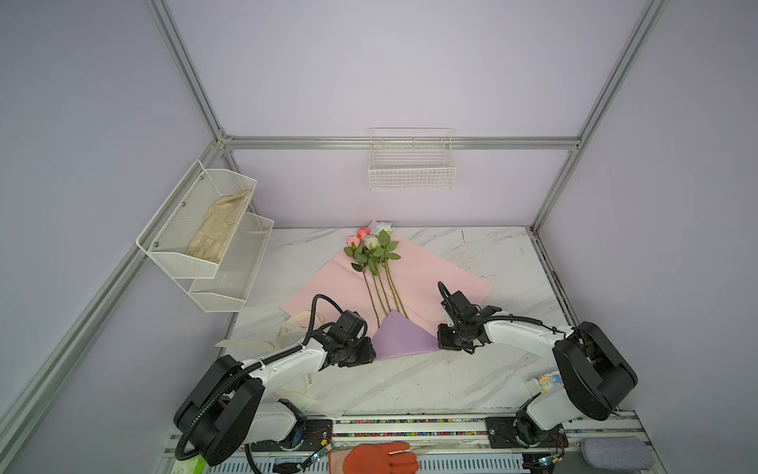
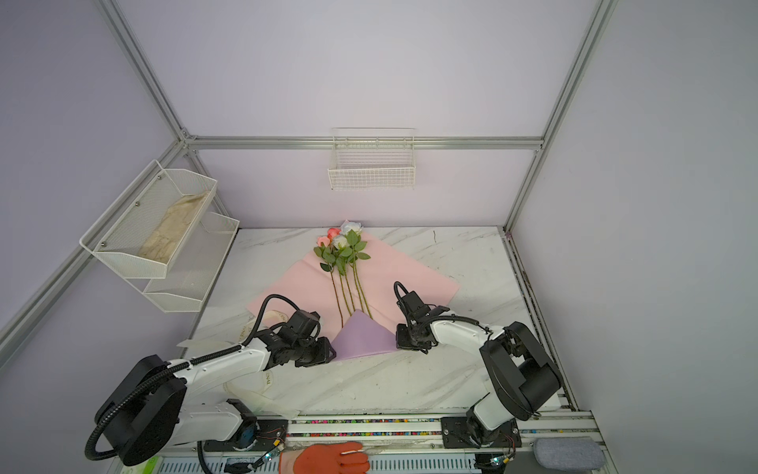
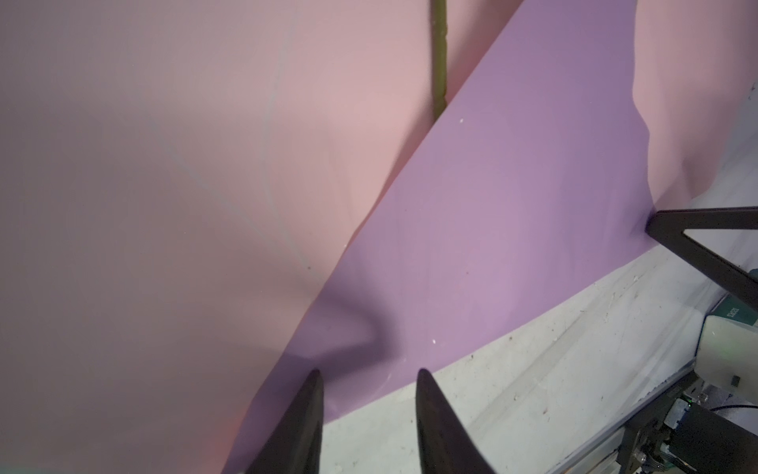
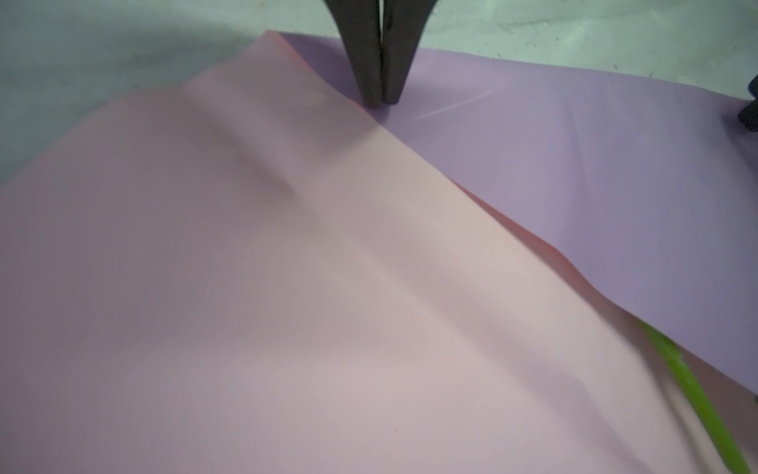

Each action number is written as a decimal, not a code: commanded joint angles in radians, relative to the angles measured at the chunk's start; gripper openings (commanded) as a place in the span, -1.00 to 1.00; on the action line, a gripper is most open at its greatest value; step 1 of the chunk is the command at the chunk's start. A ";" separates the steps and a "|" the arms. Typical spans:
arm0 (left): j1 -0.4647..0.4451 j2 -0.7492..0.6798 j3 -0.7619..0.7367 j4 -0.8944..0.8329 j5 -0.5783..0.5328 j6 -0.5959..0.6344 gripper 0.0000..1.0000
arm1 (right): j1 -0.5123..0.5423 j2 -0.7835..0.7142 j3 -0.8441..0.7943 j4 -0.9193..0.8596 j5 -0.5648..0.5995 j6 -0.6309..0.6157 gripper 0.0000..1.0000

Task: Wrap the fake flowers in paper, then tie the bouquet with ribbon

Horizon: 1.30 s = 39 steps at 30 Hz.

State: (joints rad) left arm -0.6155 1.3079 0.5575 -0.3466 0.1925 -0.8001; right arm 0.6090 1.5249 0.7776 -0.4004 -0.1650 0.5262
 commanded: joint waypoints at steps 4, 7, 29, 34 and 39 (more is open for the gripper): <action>0.000 0.018 -0.043 -0.025 -0.033 0.029 -0.26 | 0.043 -0.140 0.056 0.065 -0.127 0.046 -0.76; 0.000 0.016 -0.046 -0.027 -0.037 0.030 -0.26 | 0.105 -0.111 0.099 0.123 -0.264 0.082 -0.83; 0.004 -0.031 -0.019 -0.056 -0.074 0.001 -0.25 | 0.345 0.328 0.294 0.200 -0.099 0.180 -0.96; 0.075 -0.108 0.031 -0.095 -0.063 0.043 -0.10 | 0.345 0.349 0.281 0.166 -0.085 0.160 -0.96; 0.256 -0.170 0.047 -0.060 -0.009 0.092 0.13 | 0.346 0.349 0.276 0.175 -0.092 0.155 -0.96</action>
State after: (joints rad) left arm -0.4259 1.1660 0.5587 -0.4267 0.1600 -0.7544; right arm 0.9485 1.8515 1.0691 -0.1978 -0.2840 0.6861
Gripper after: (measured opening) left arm 0.557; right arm 0.048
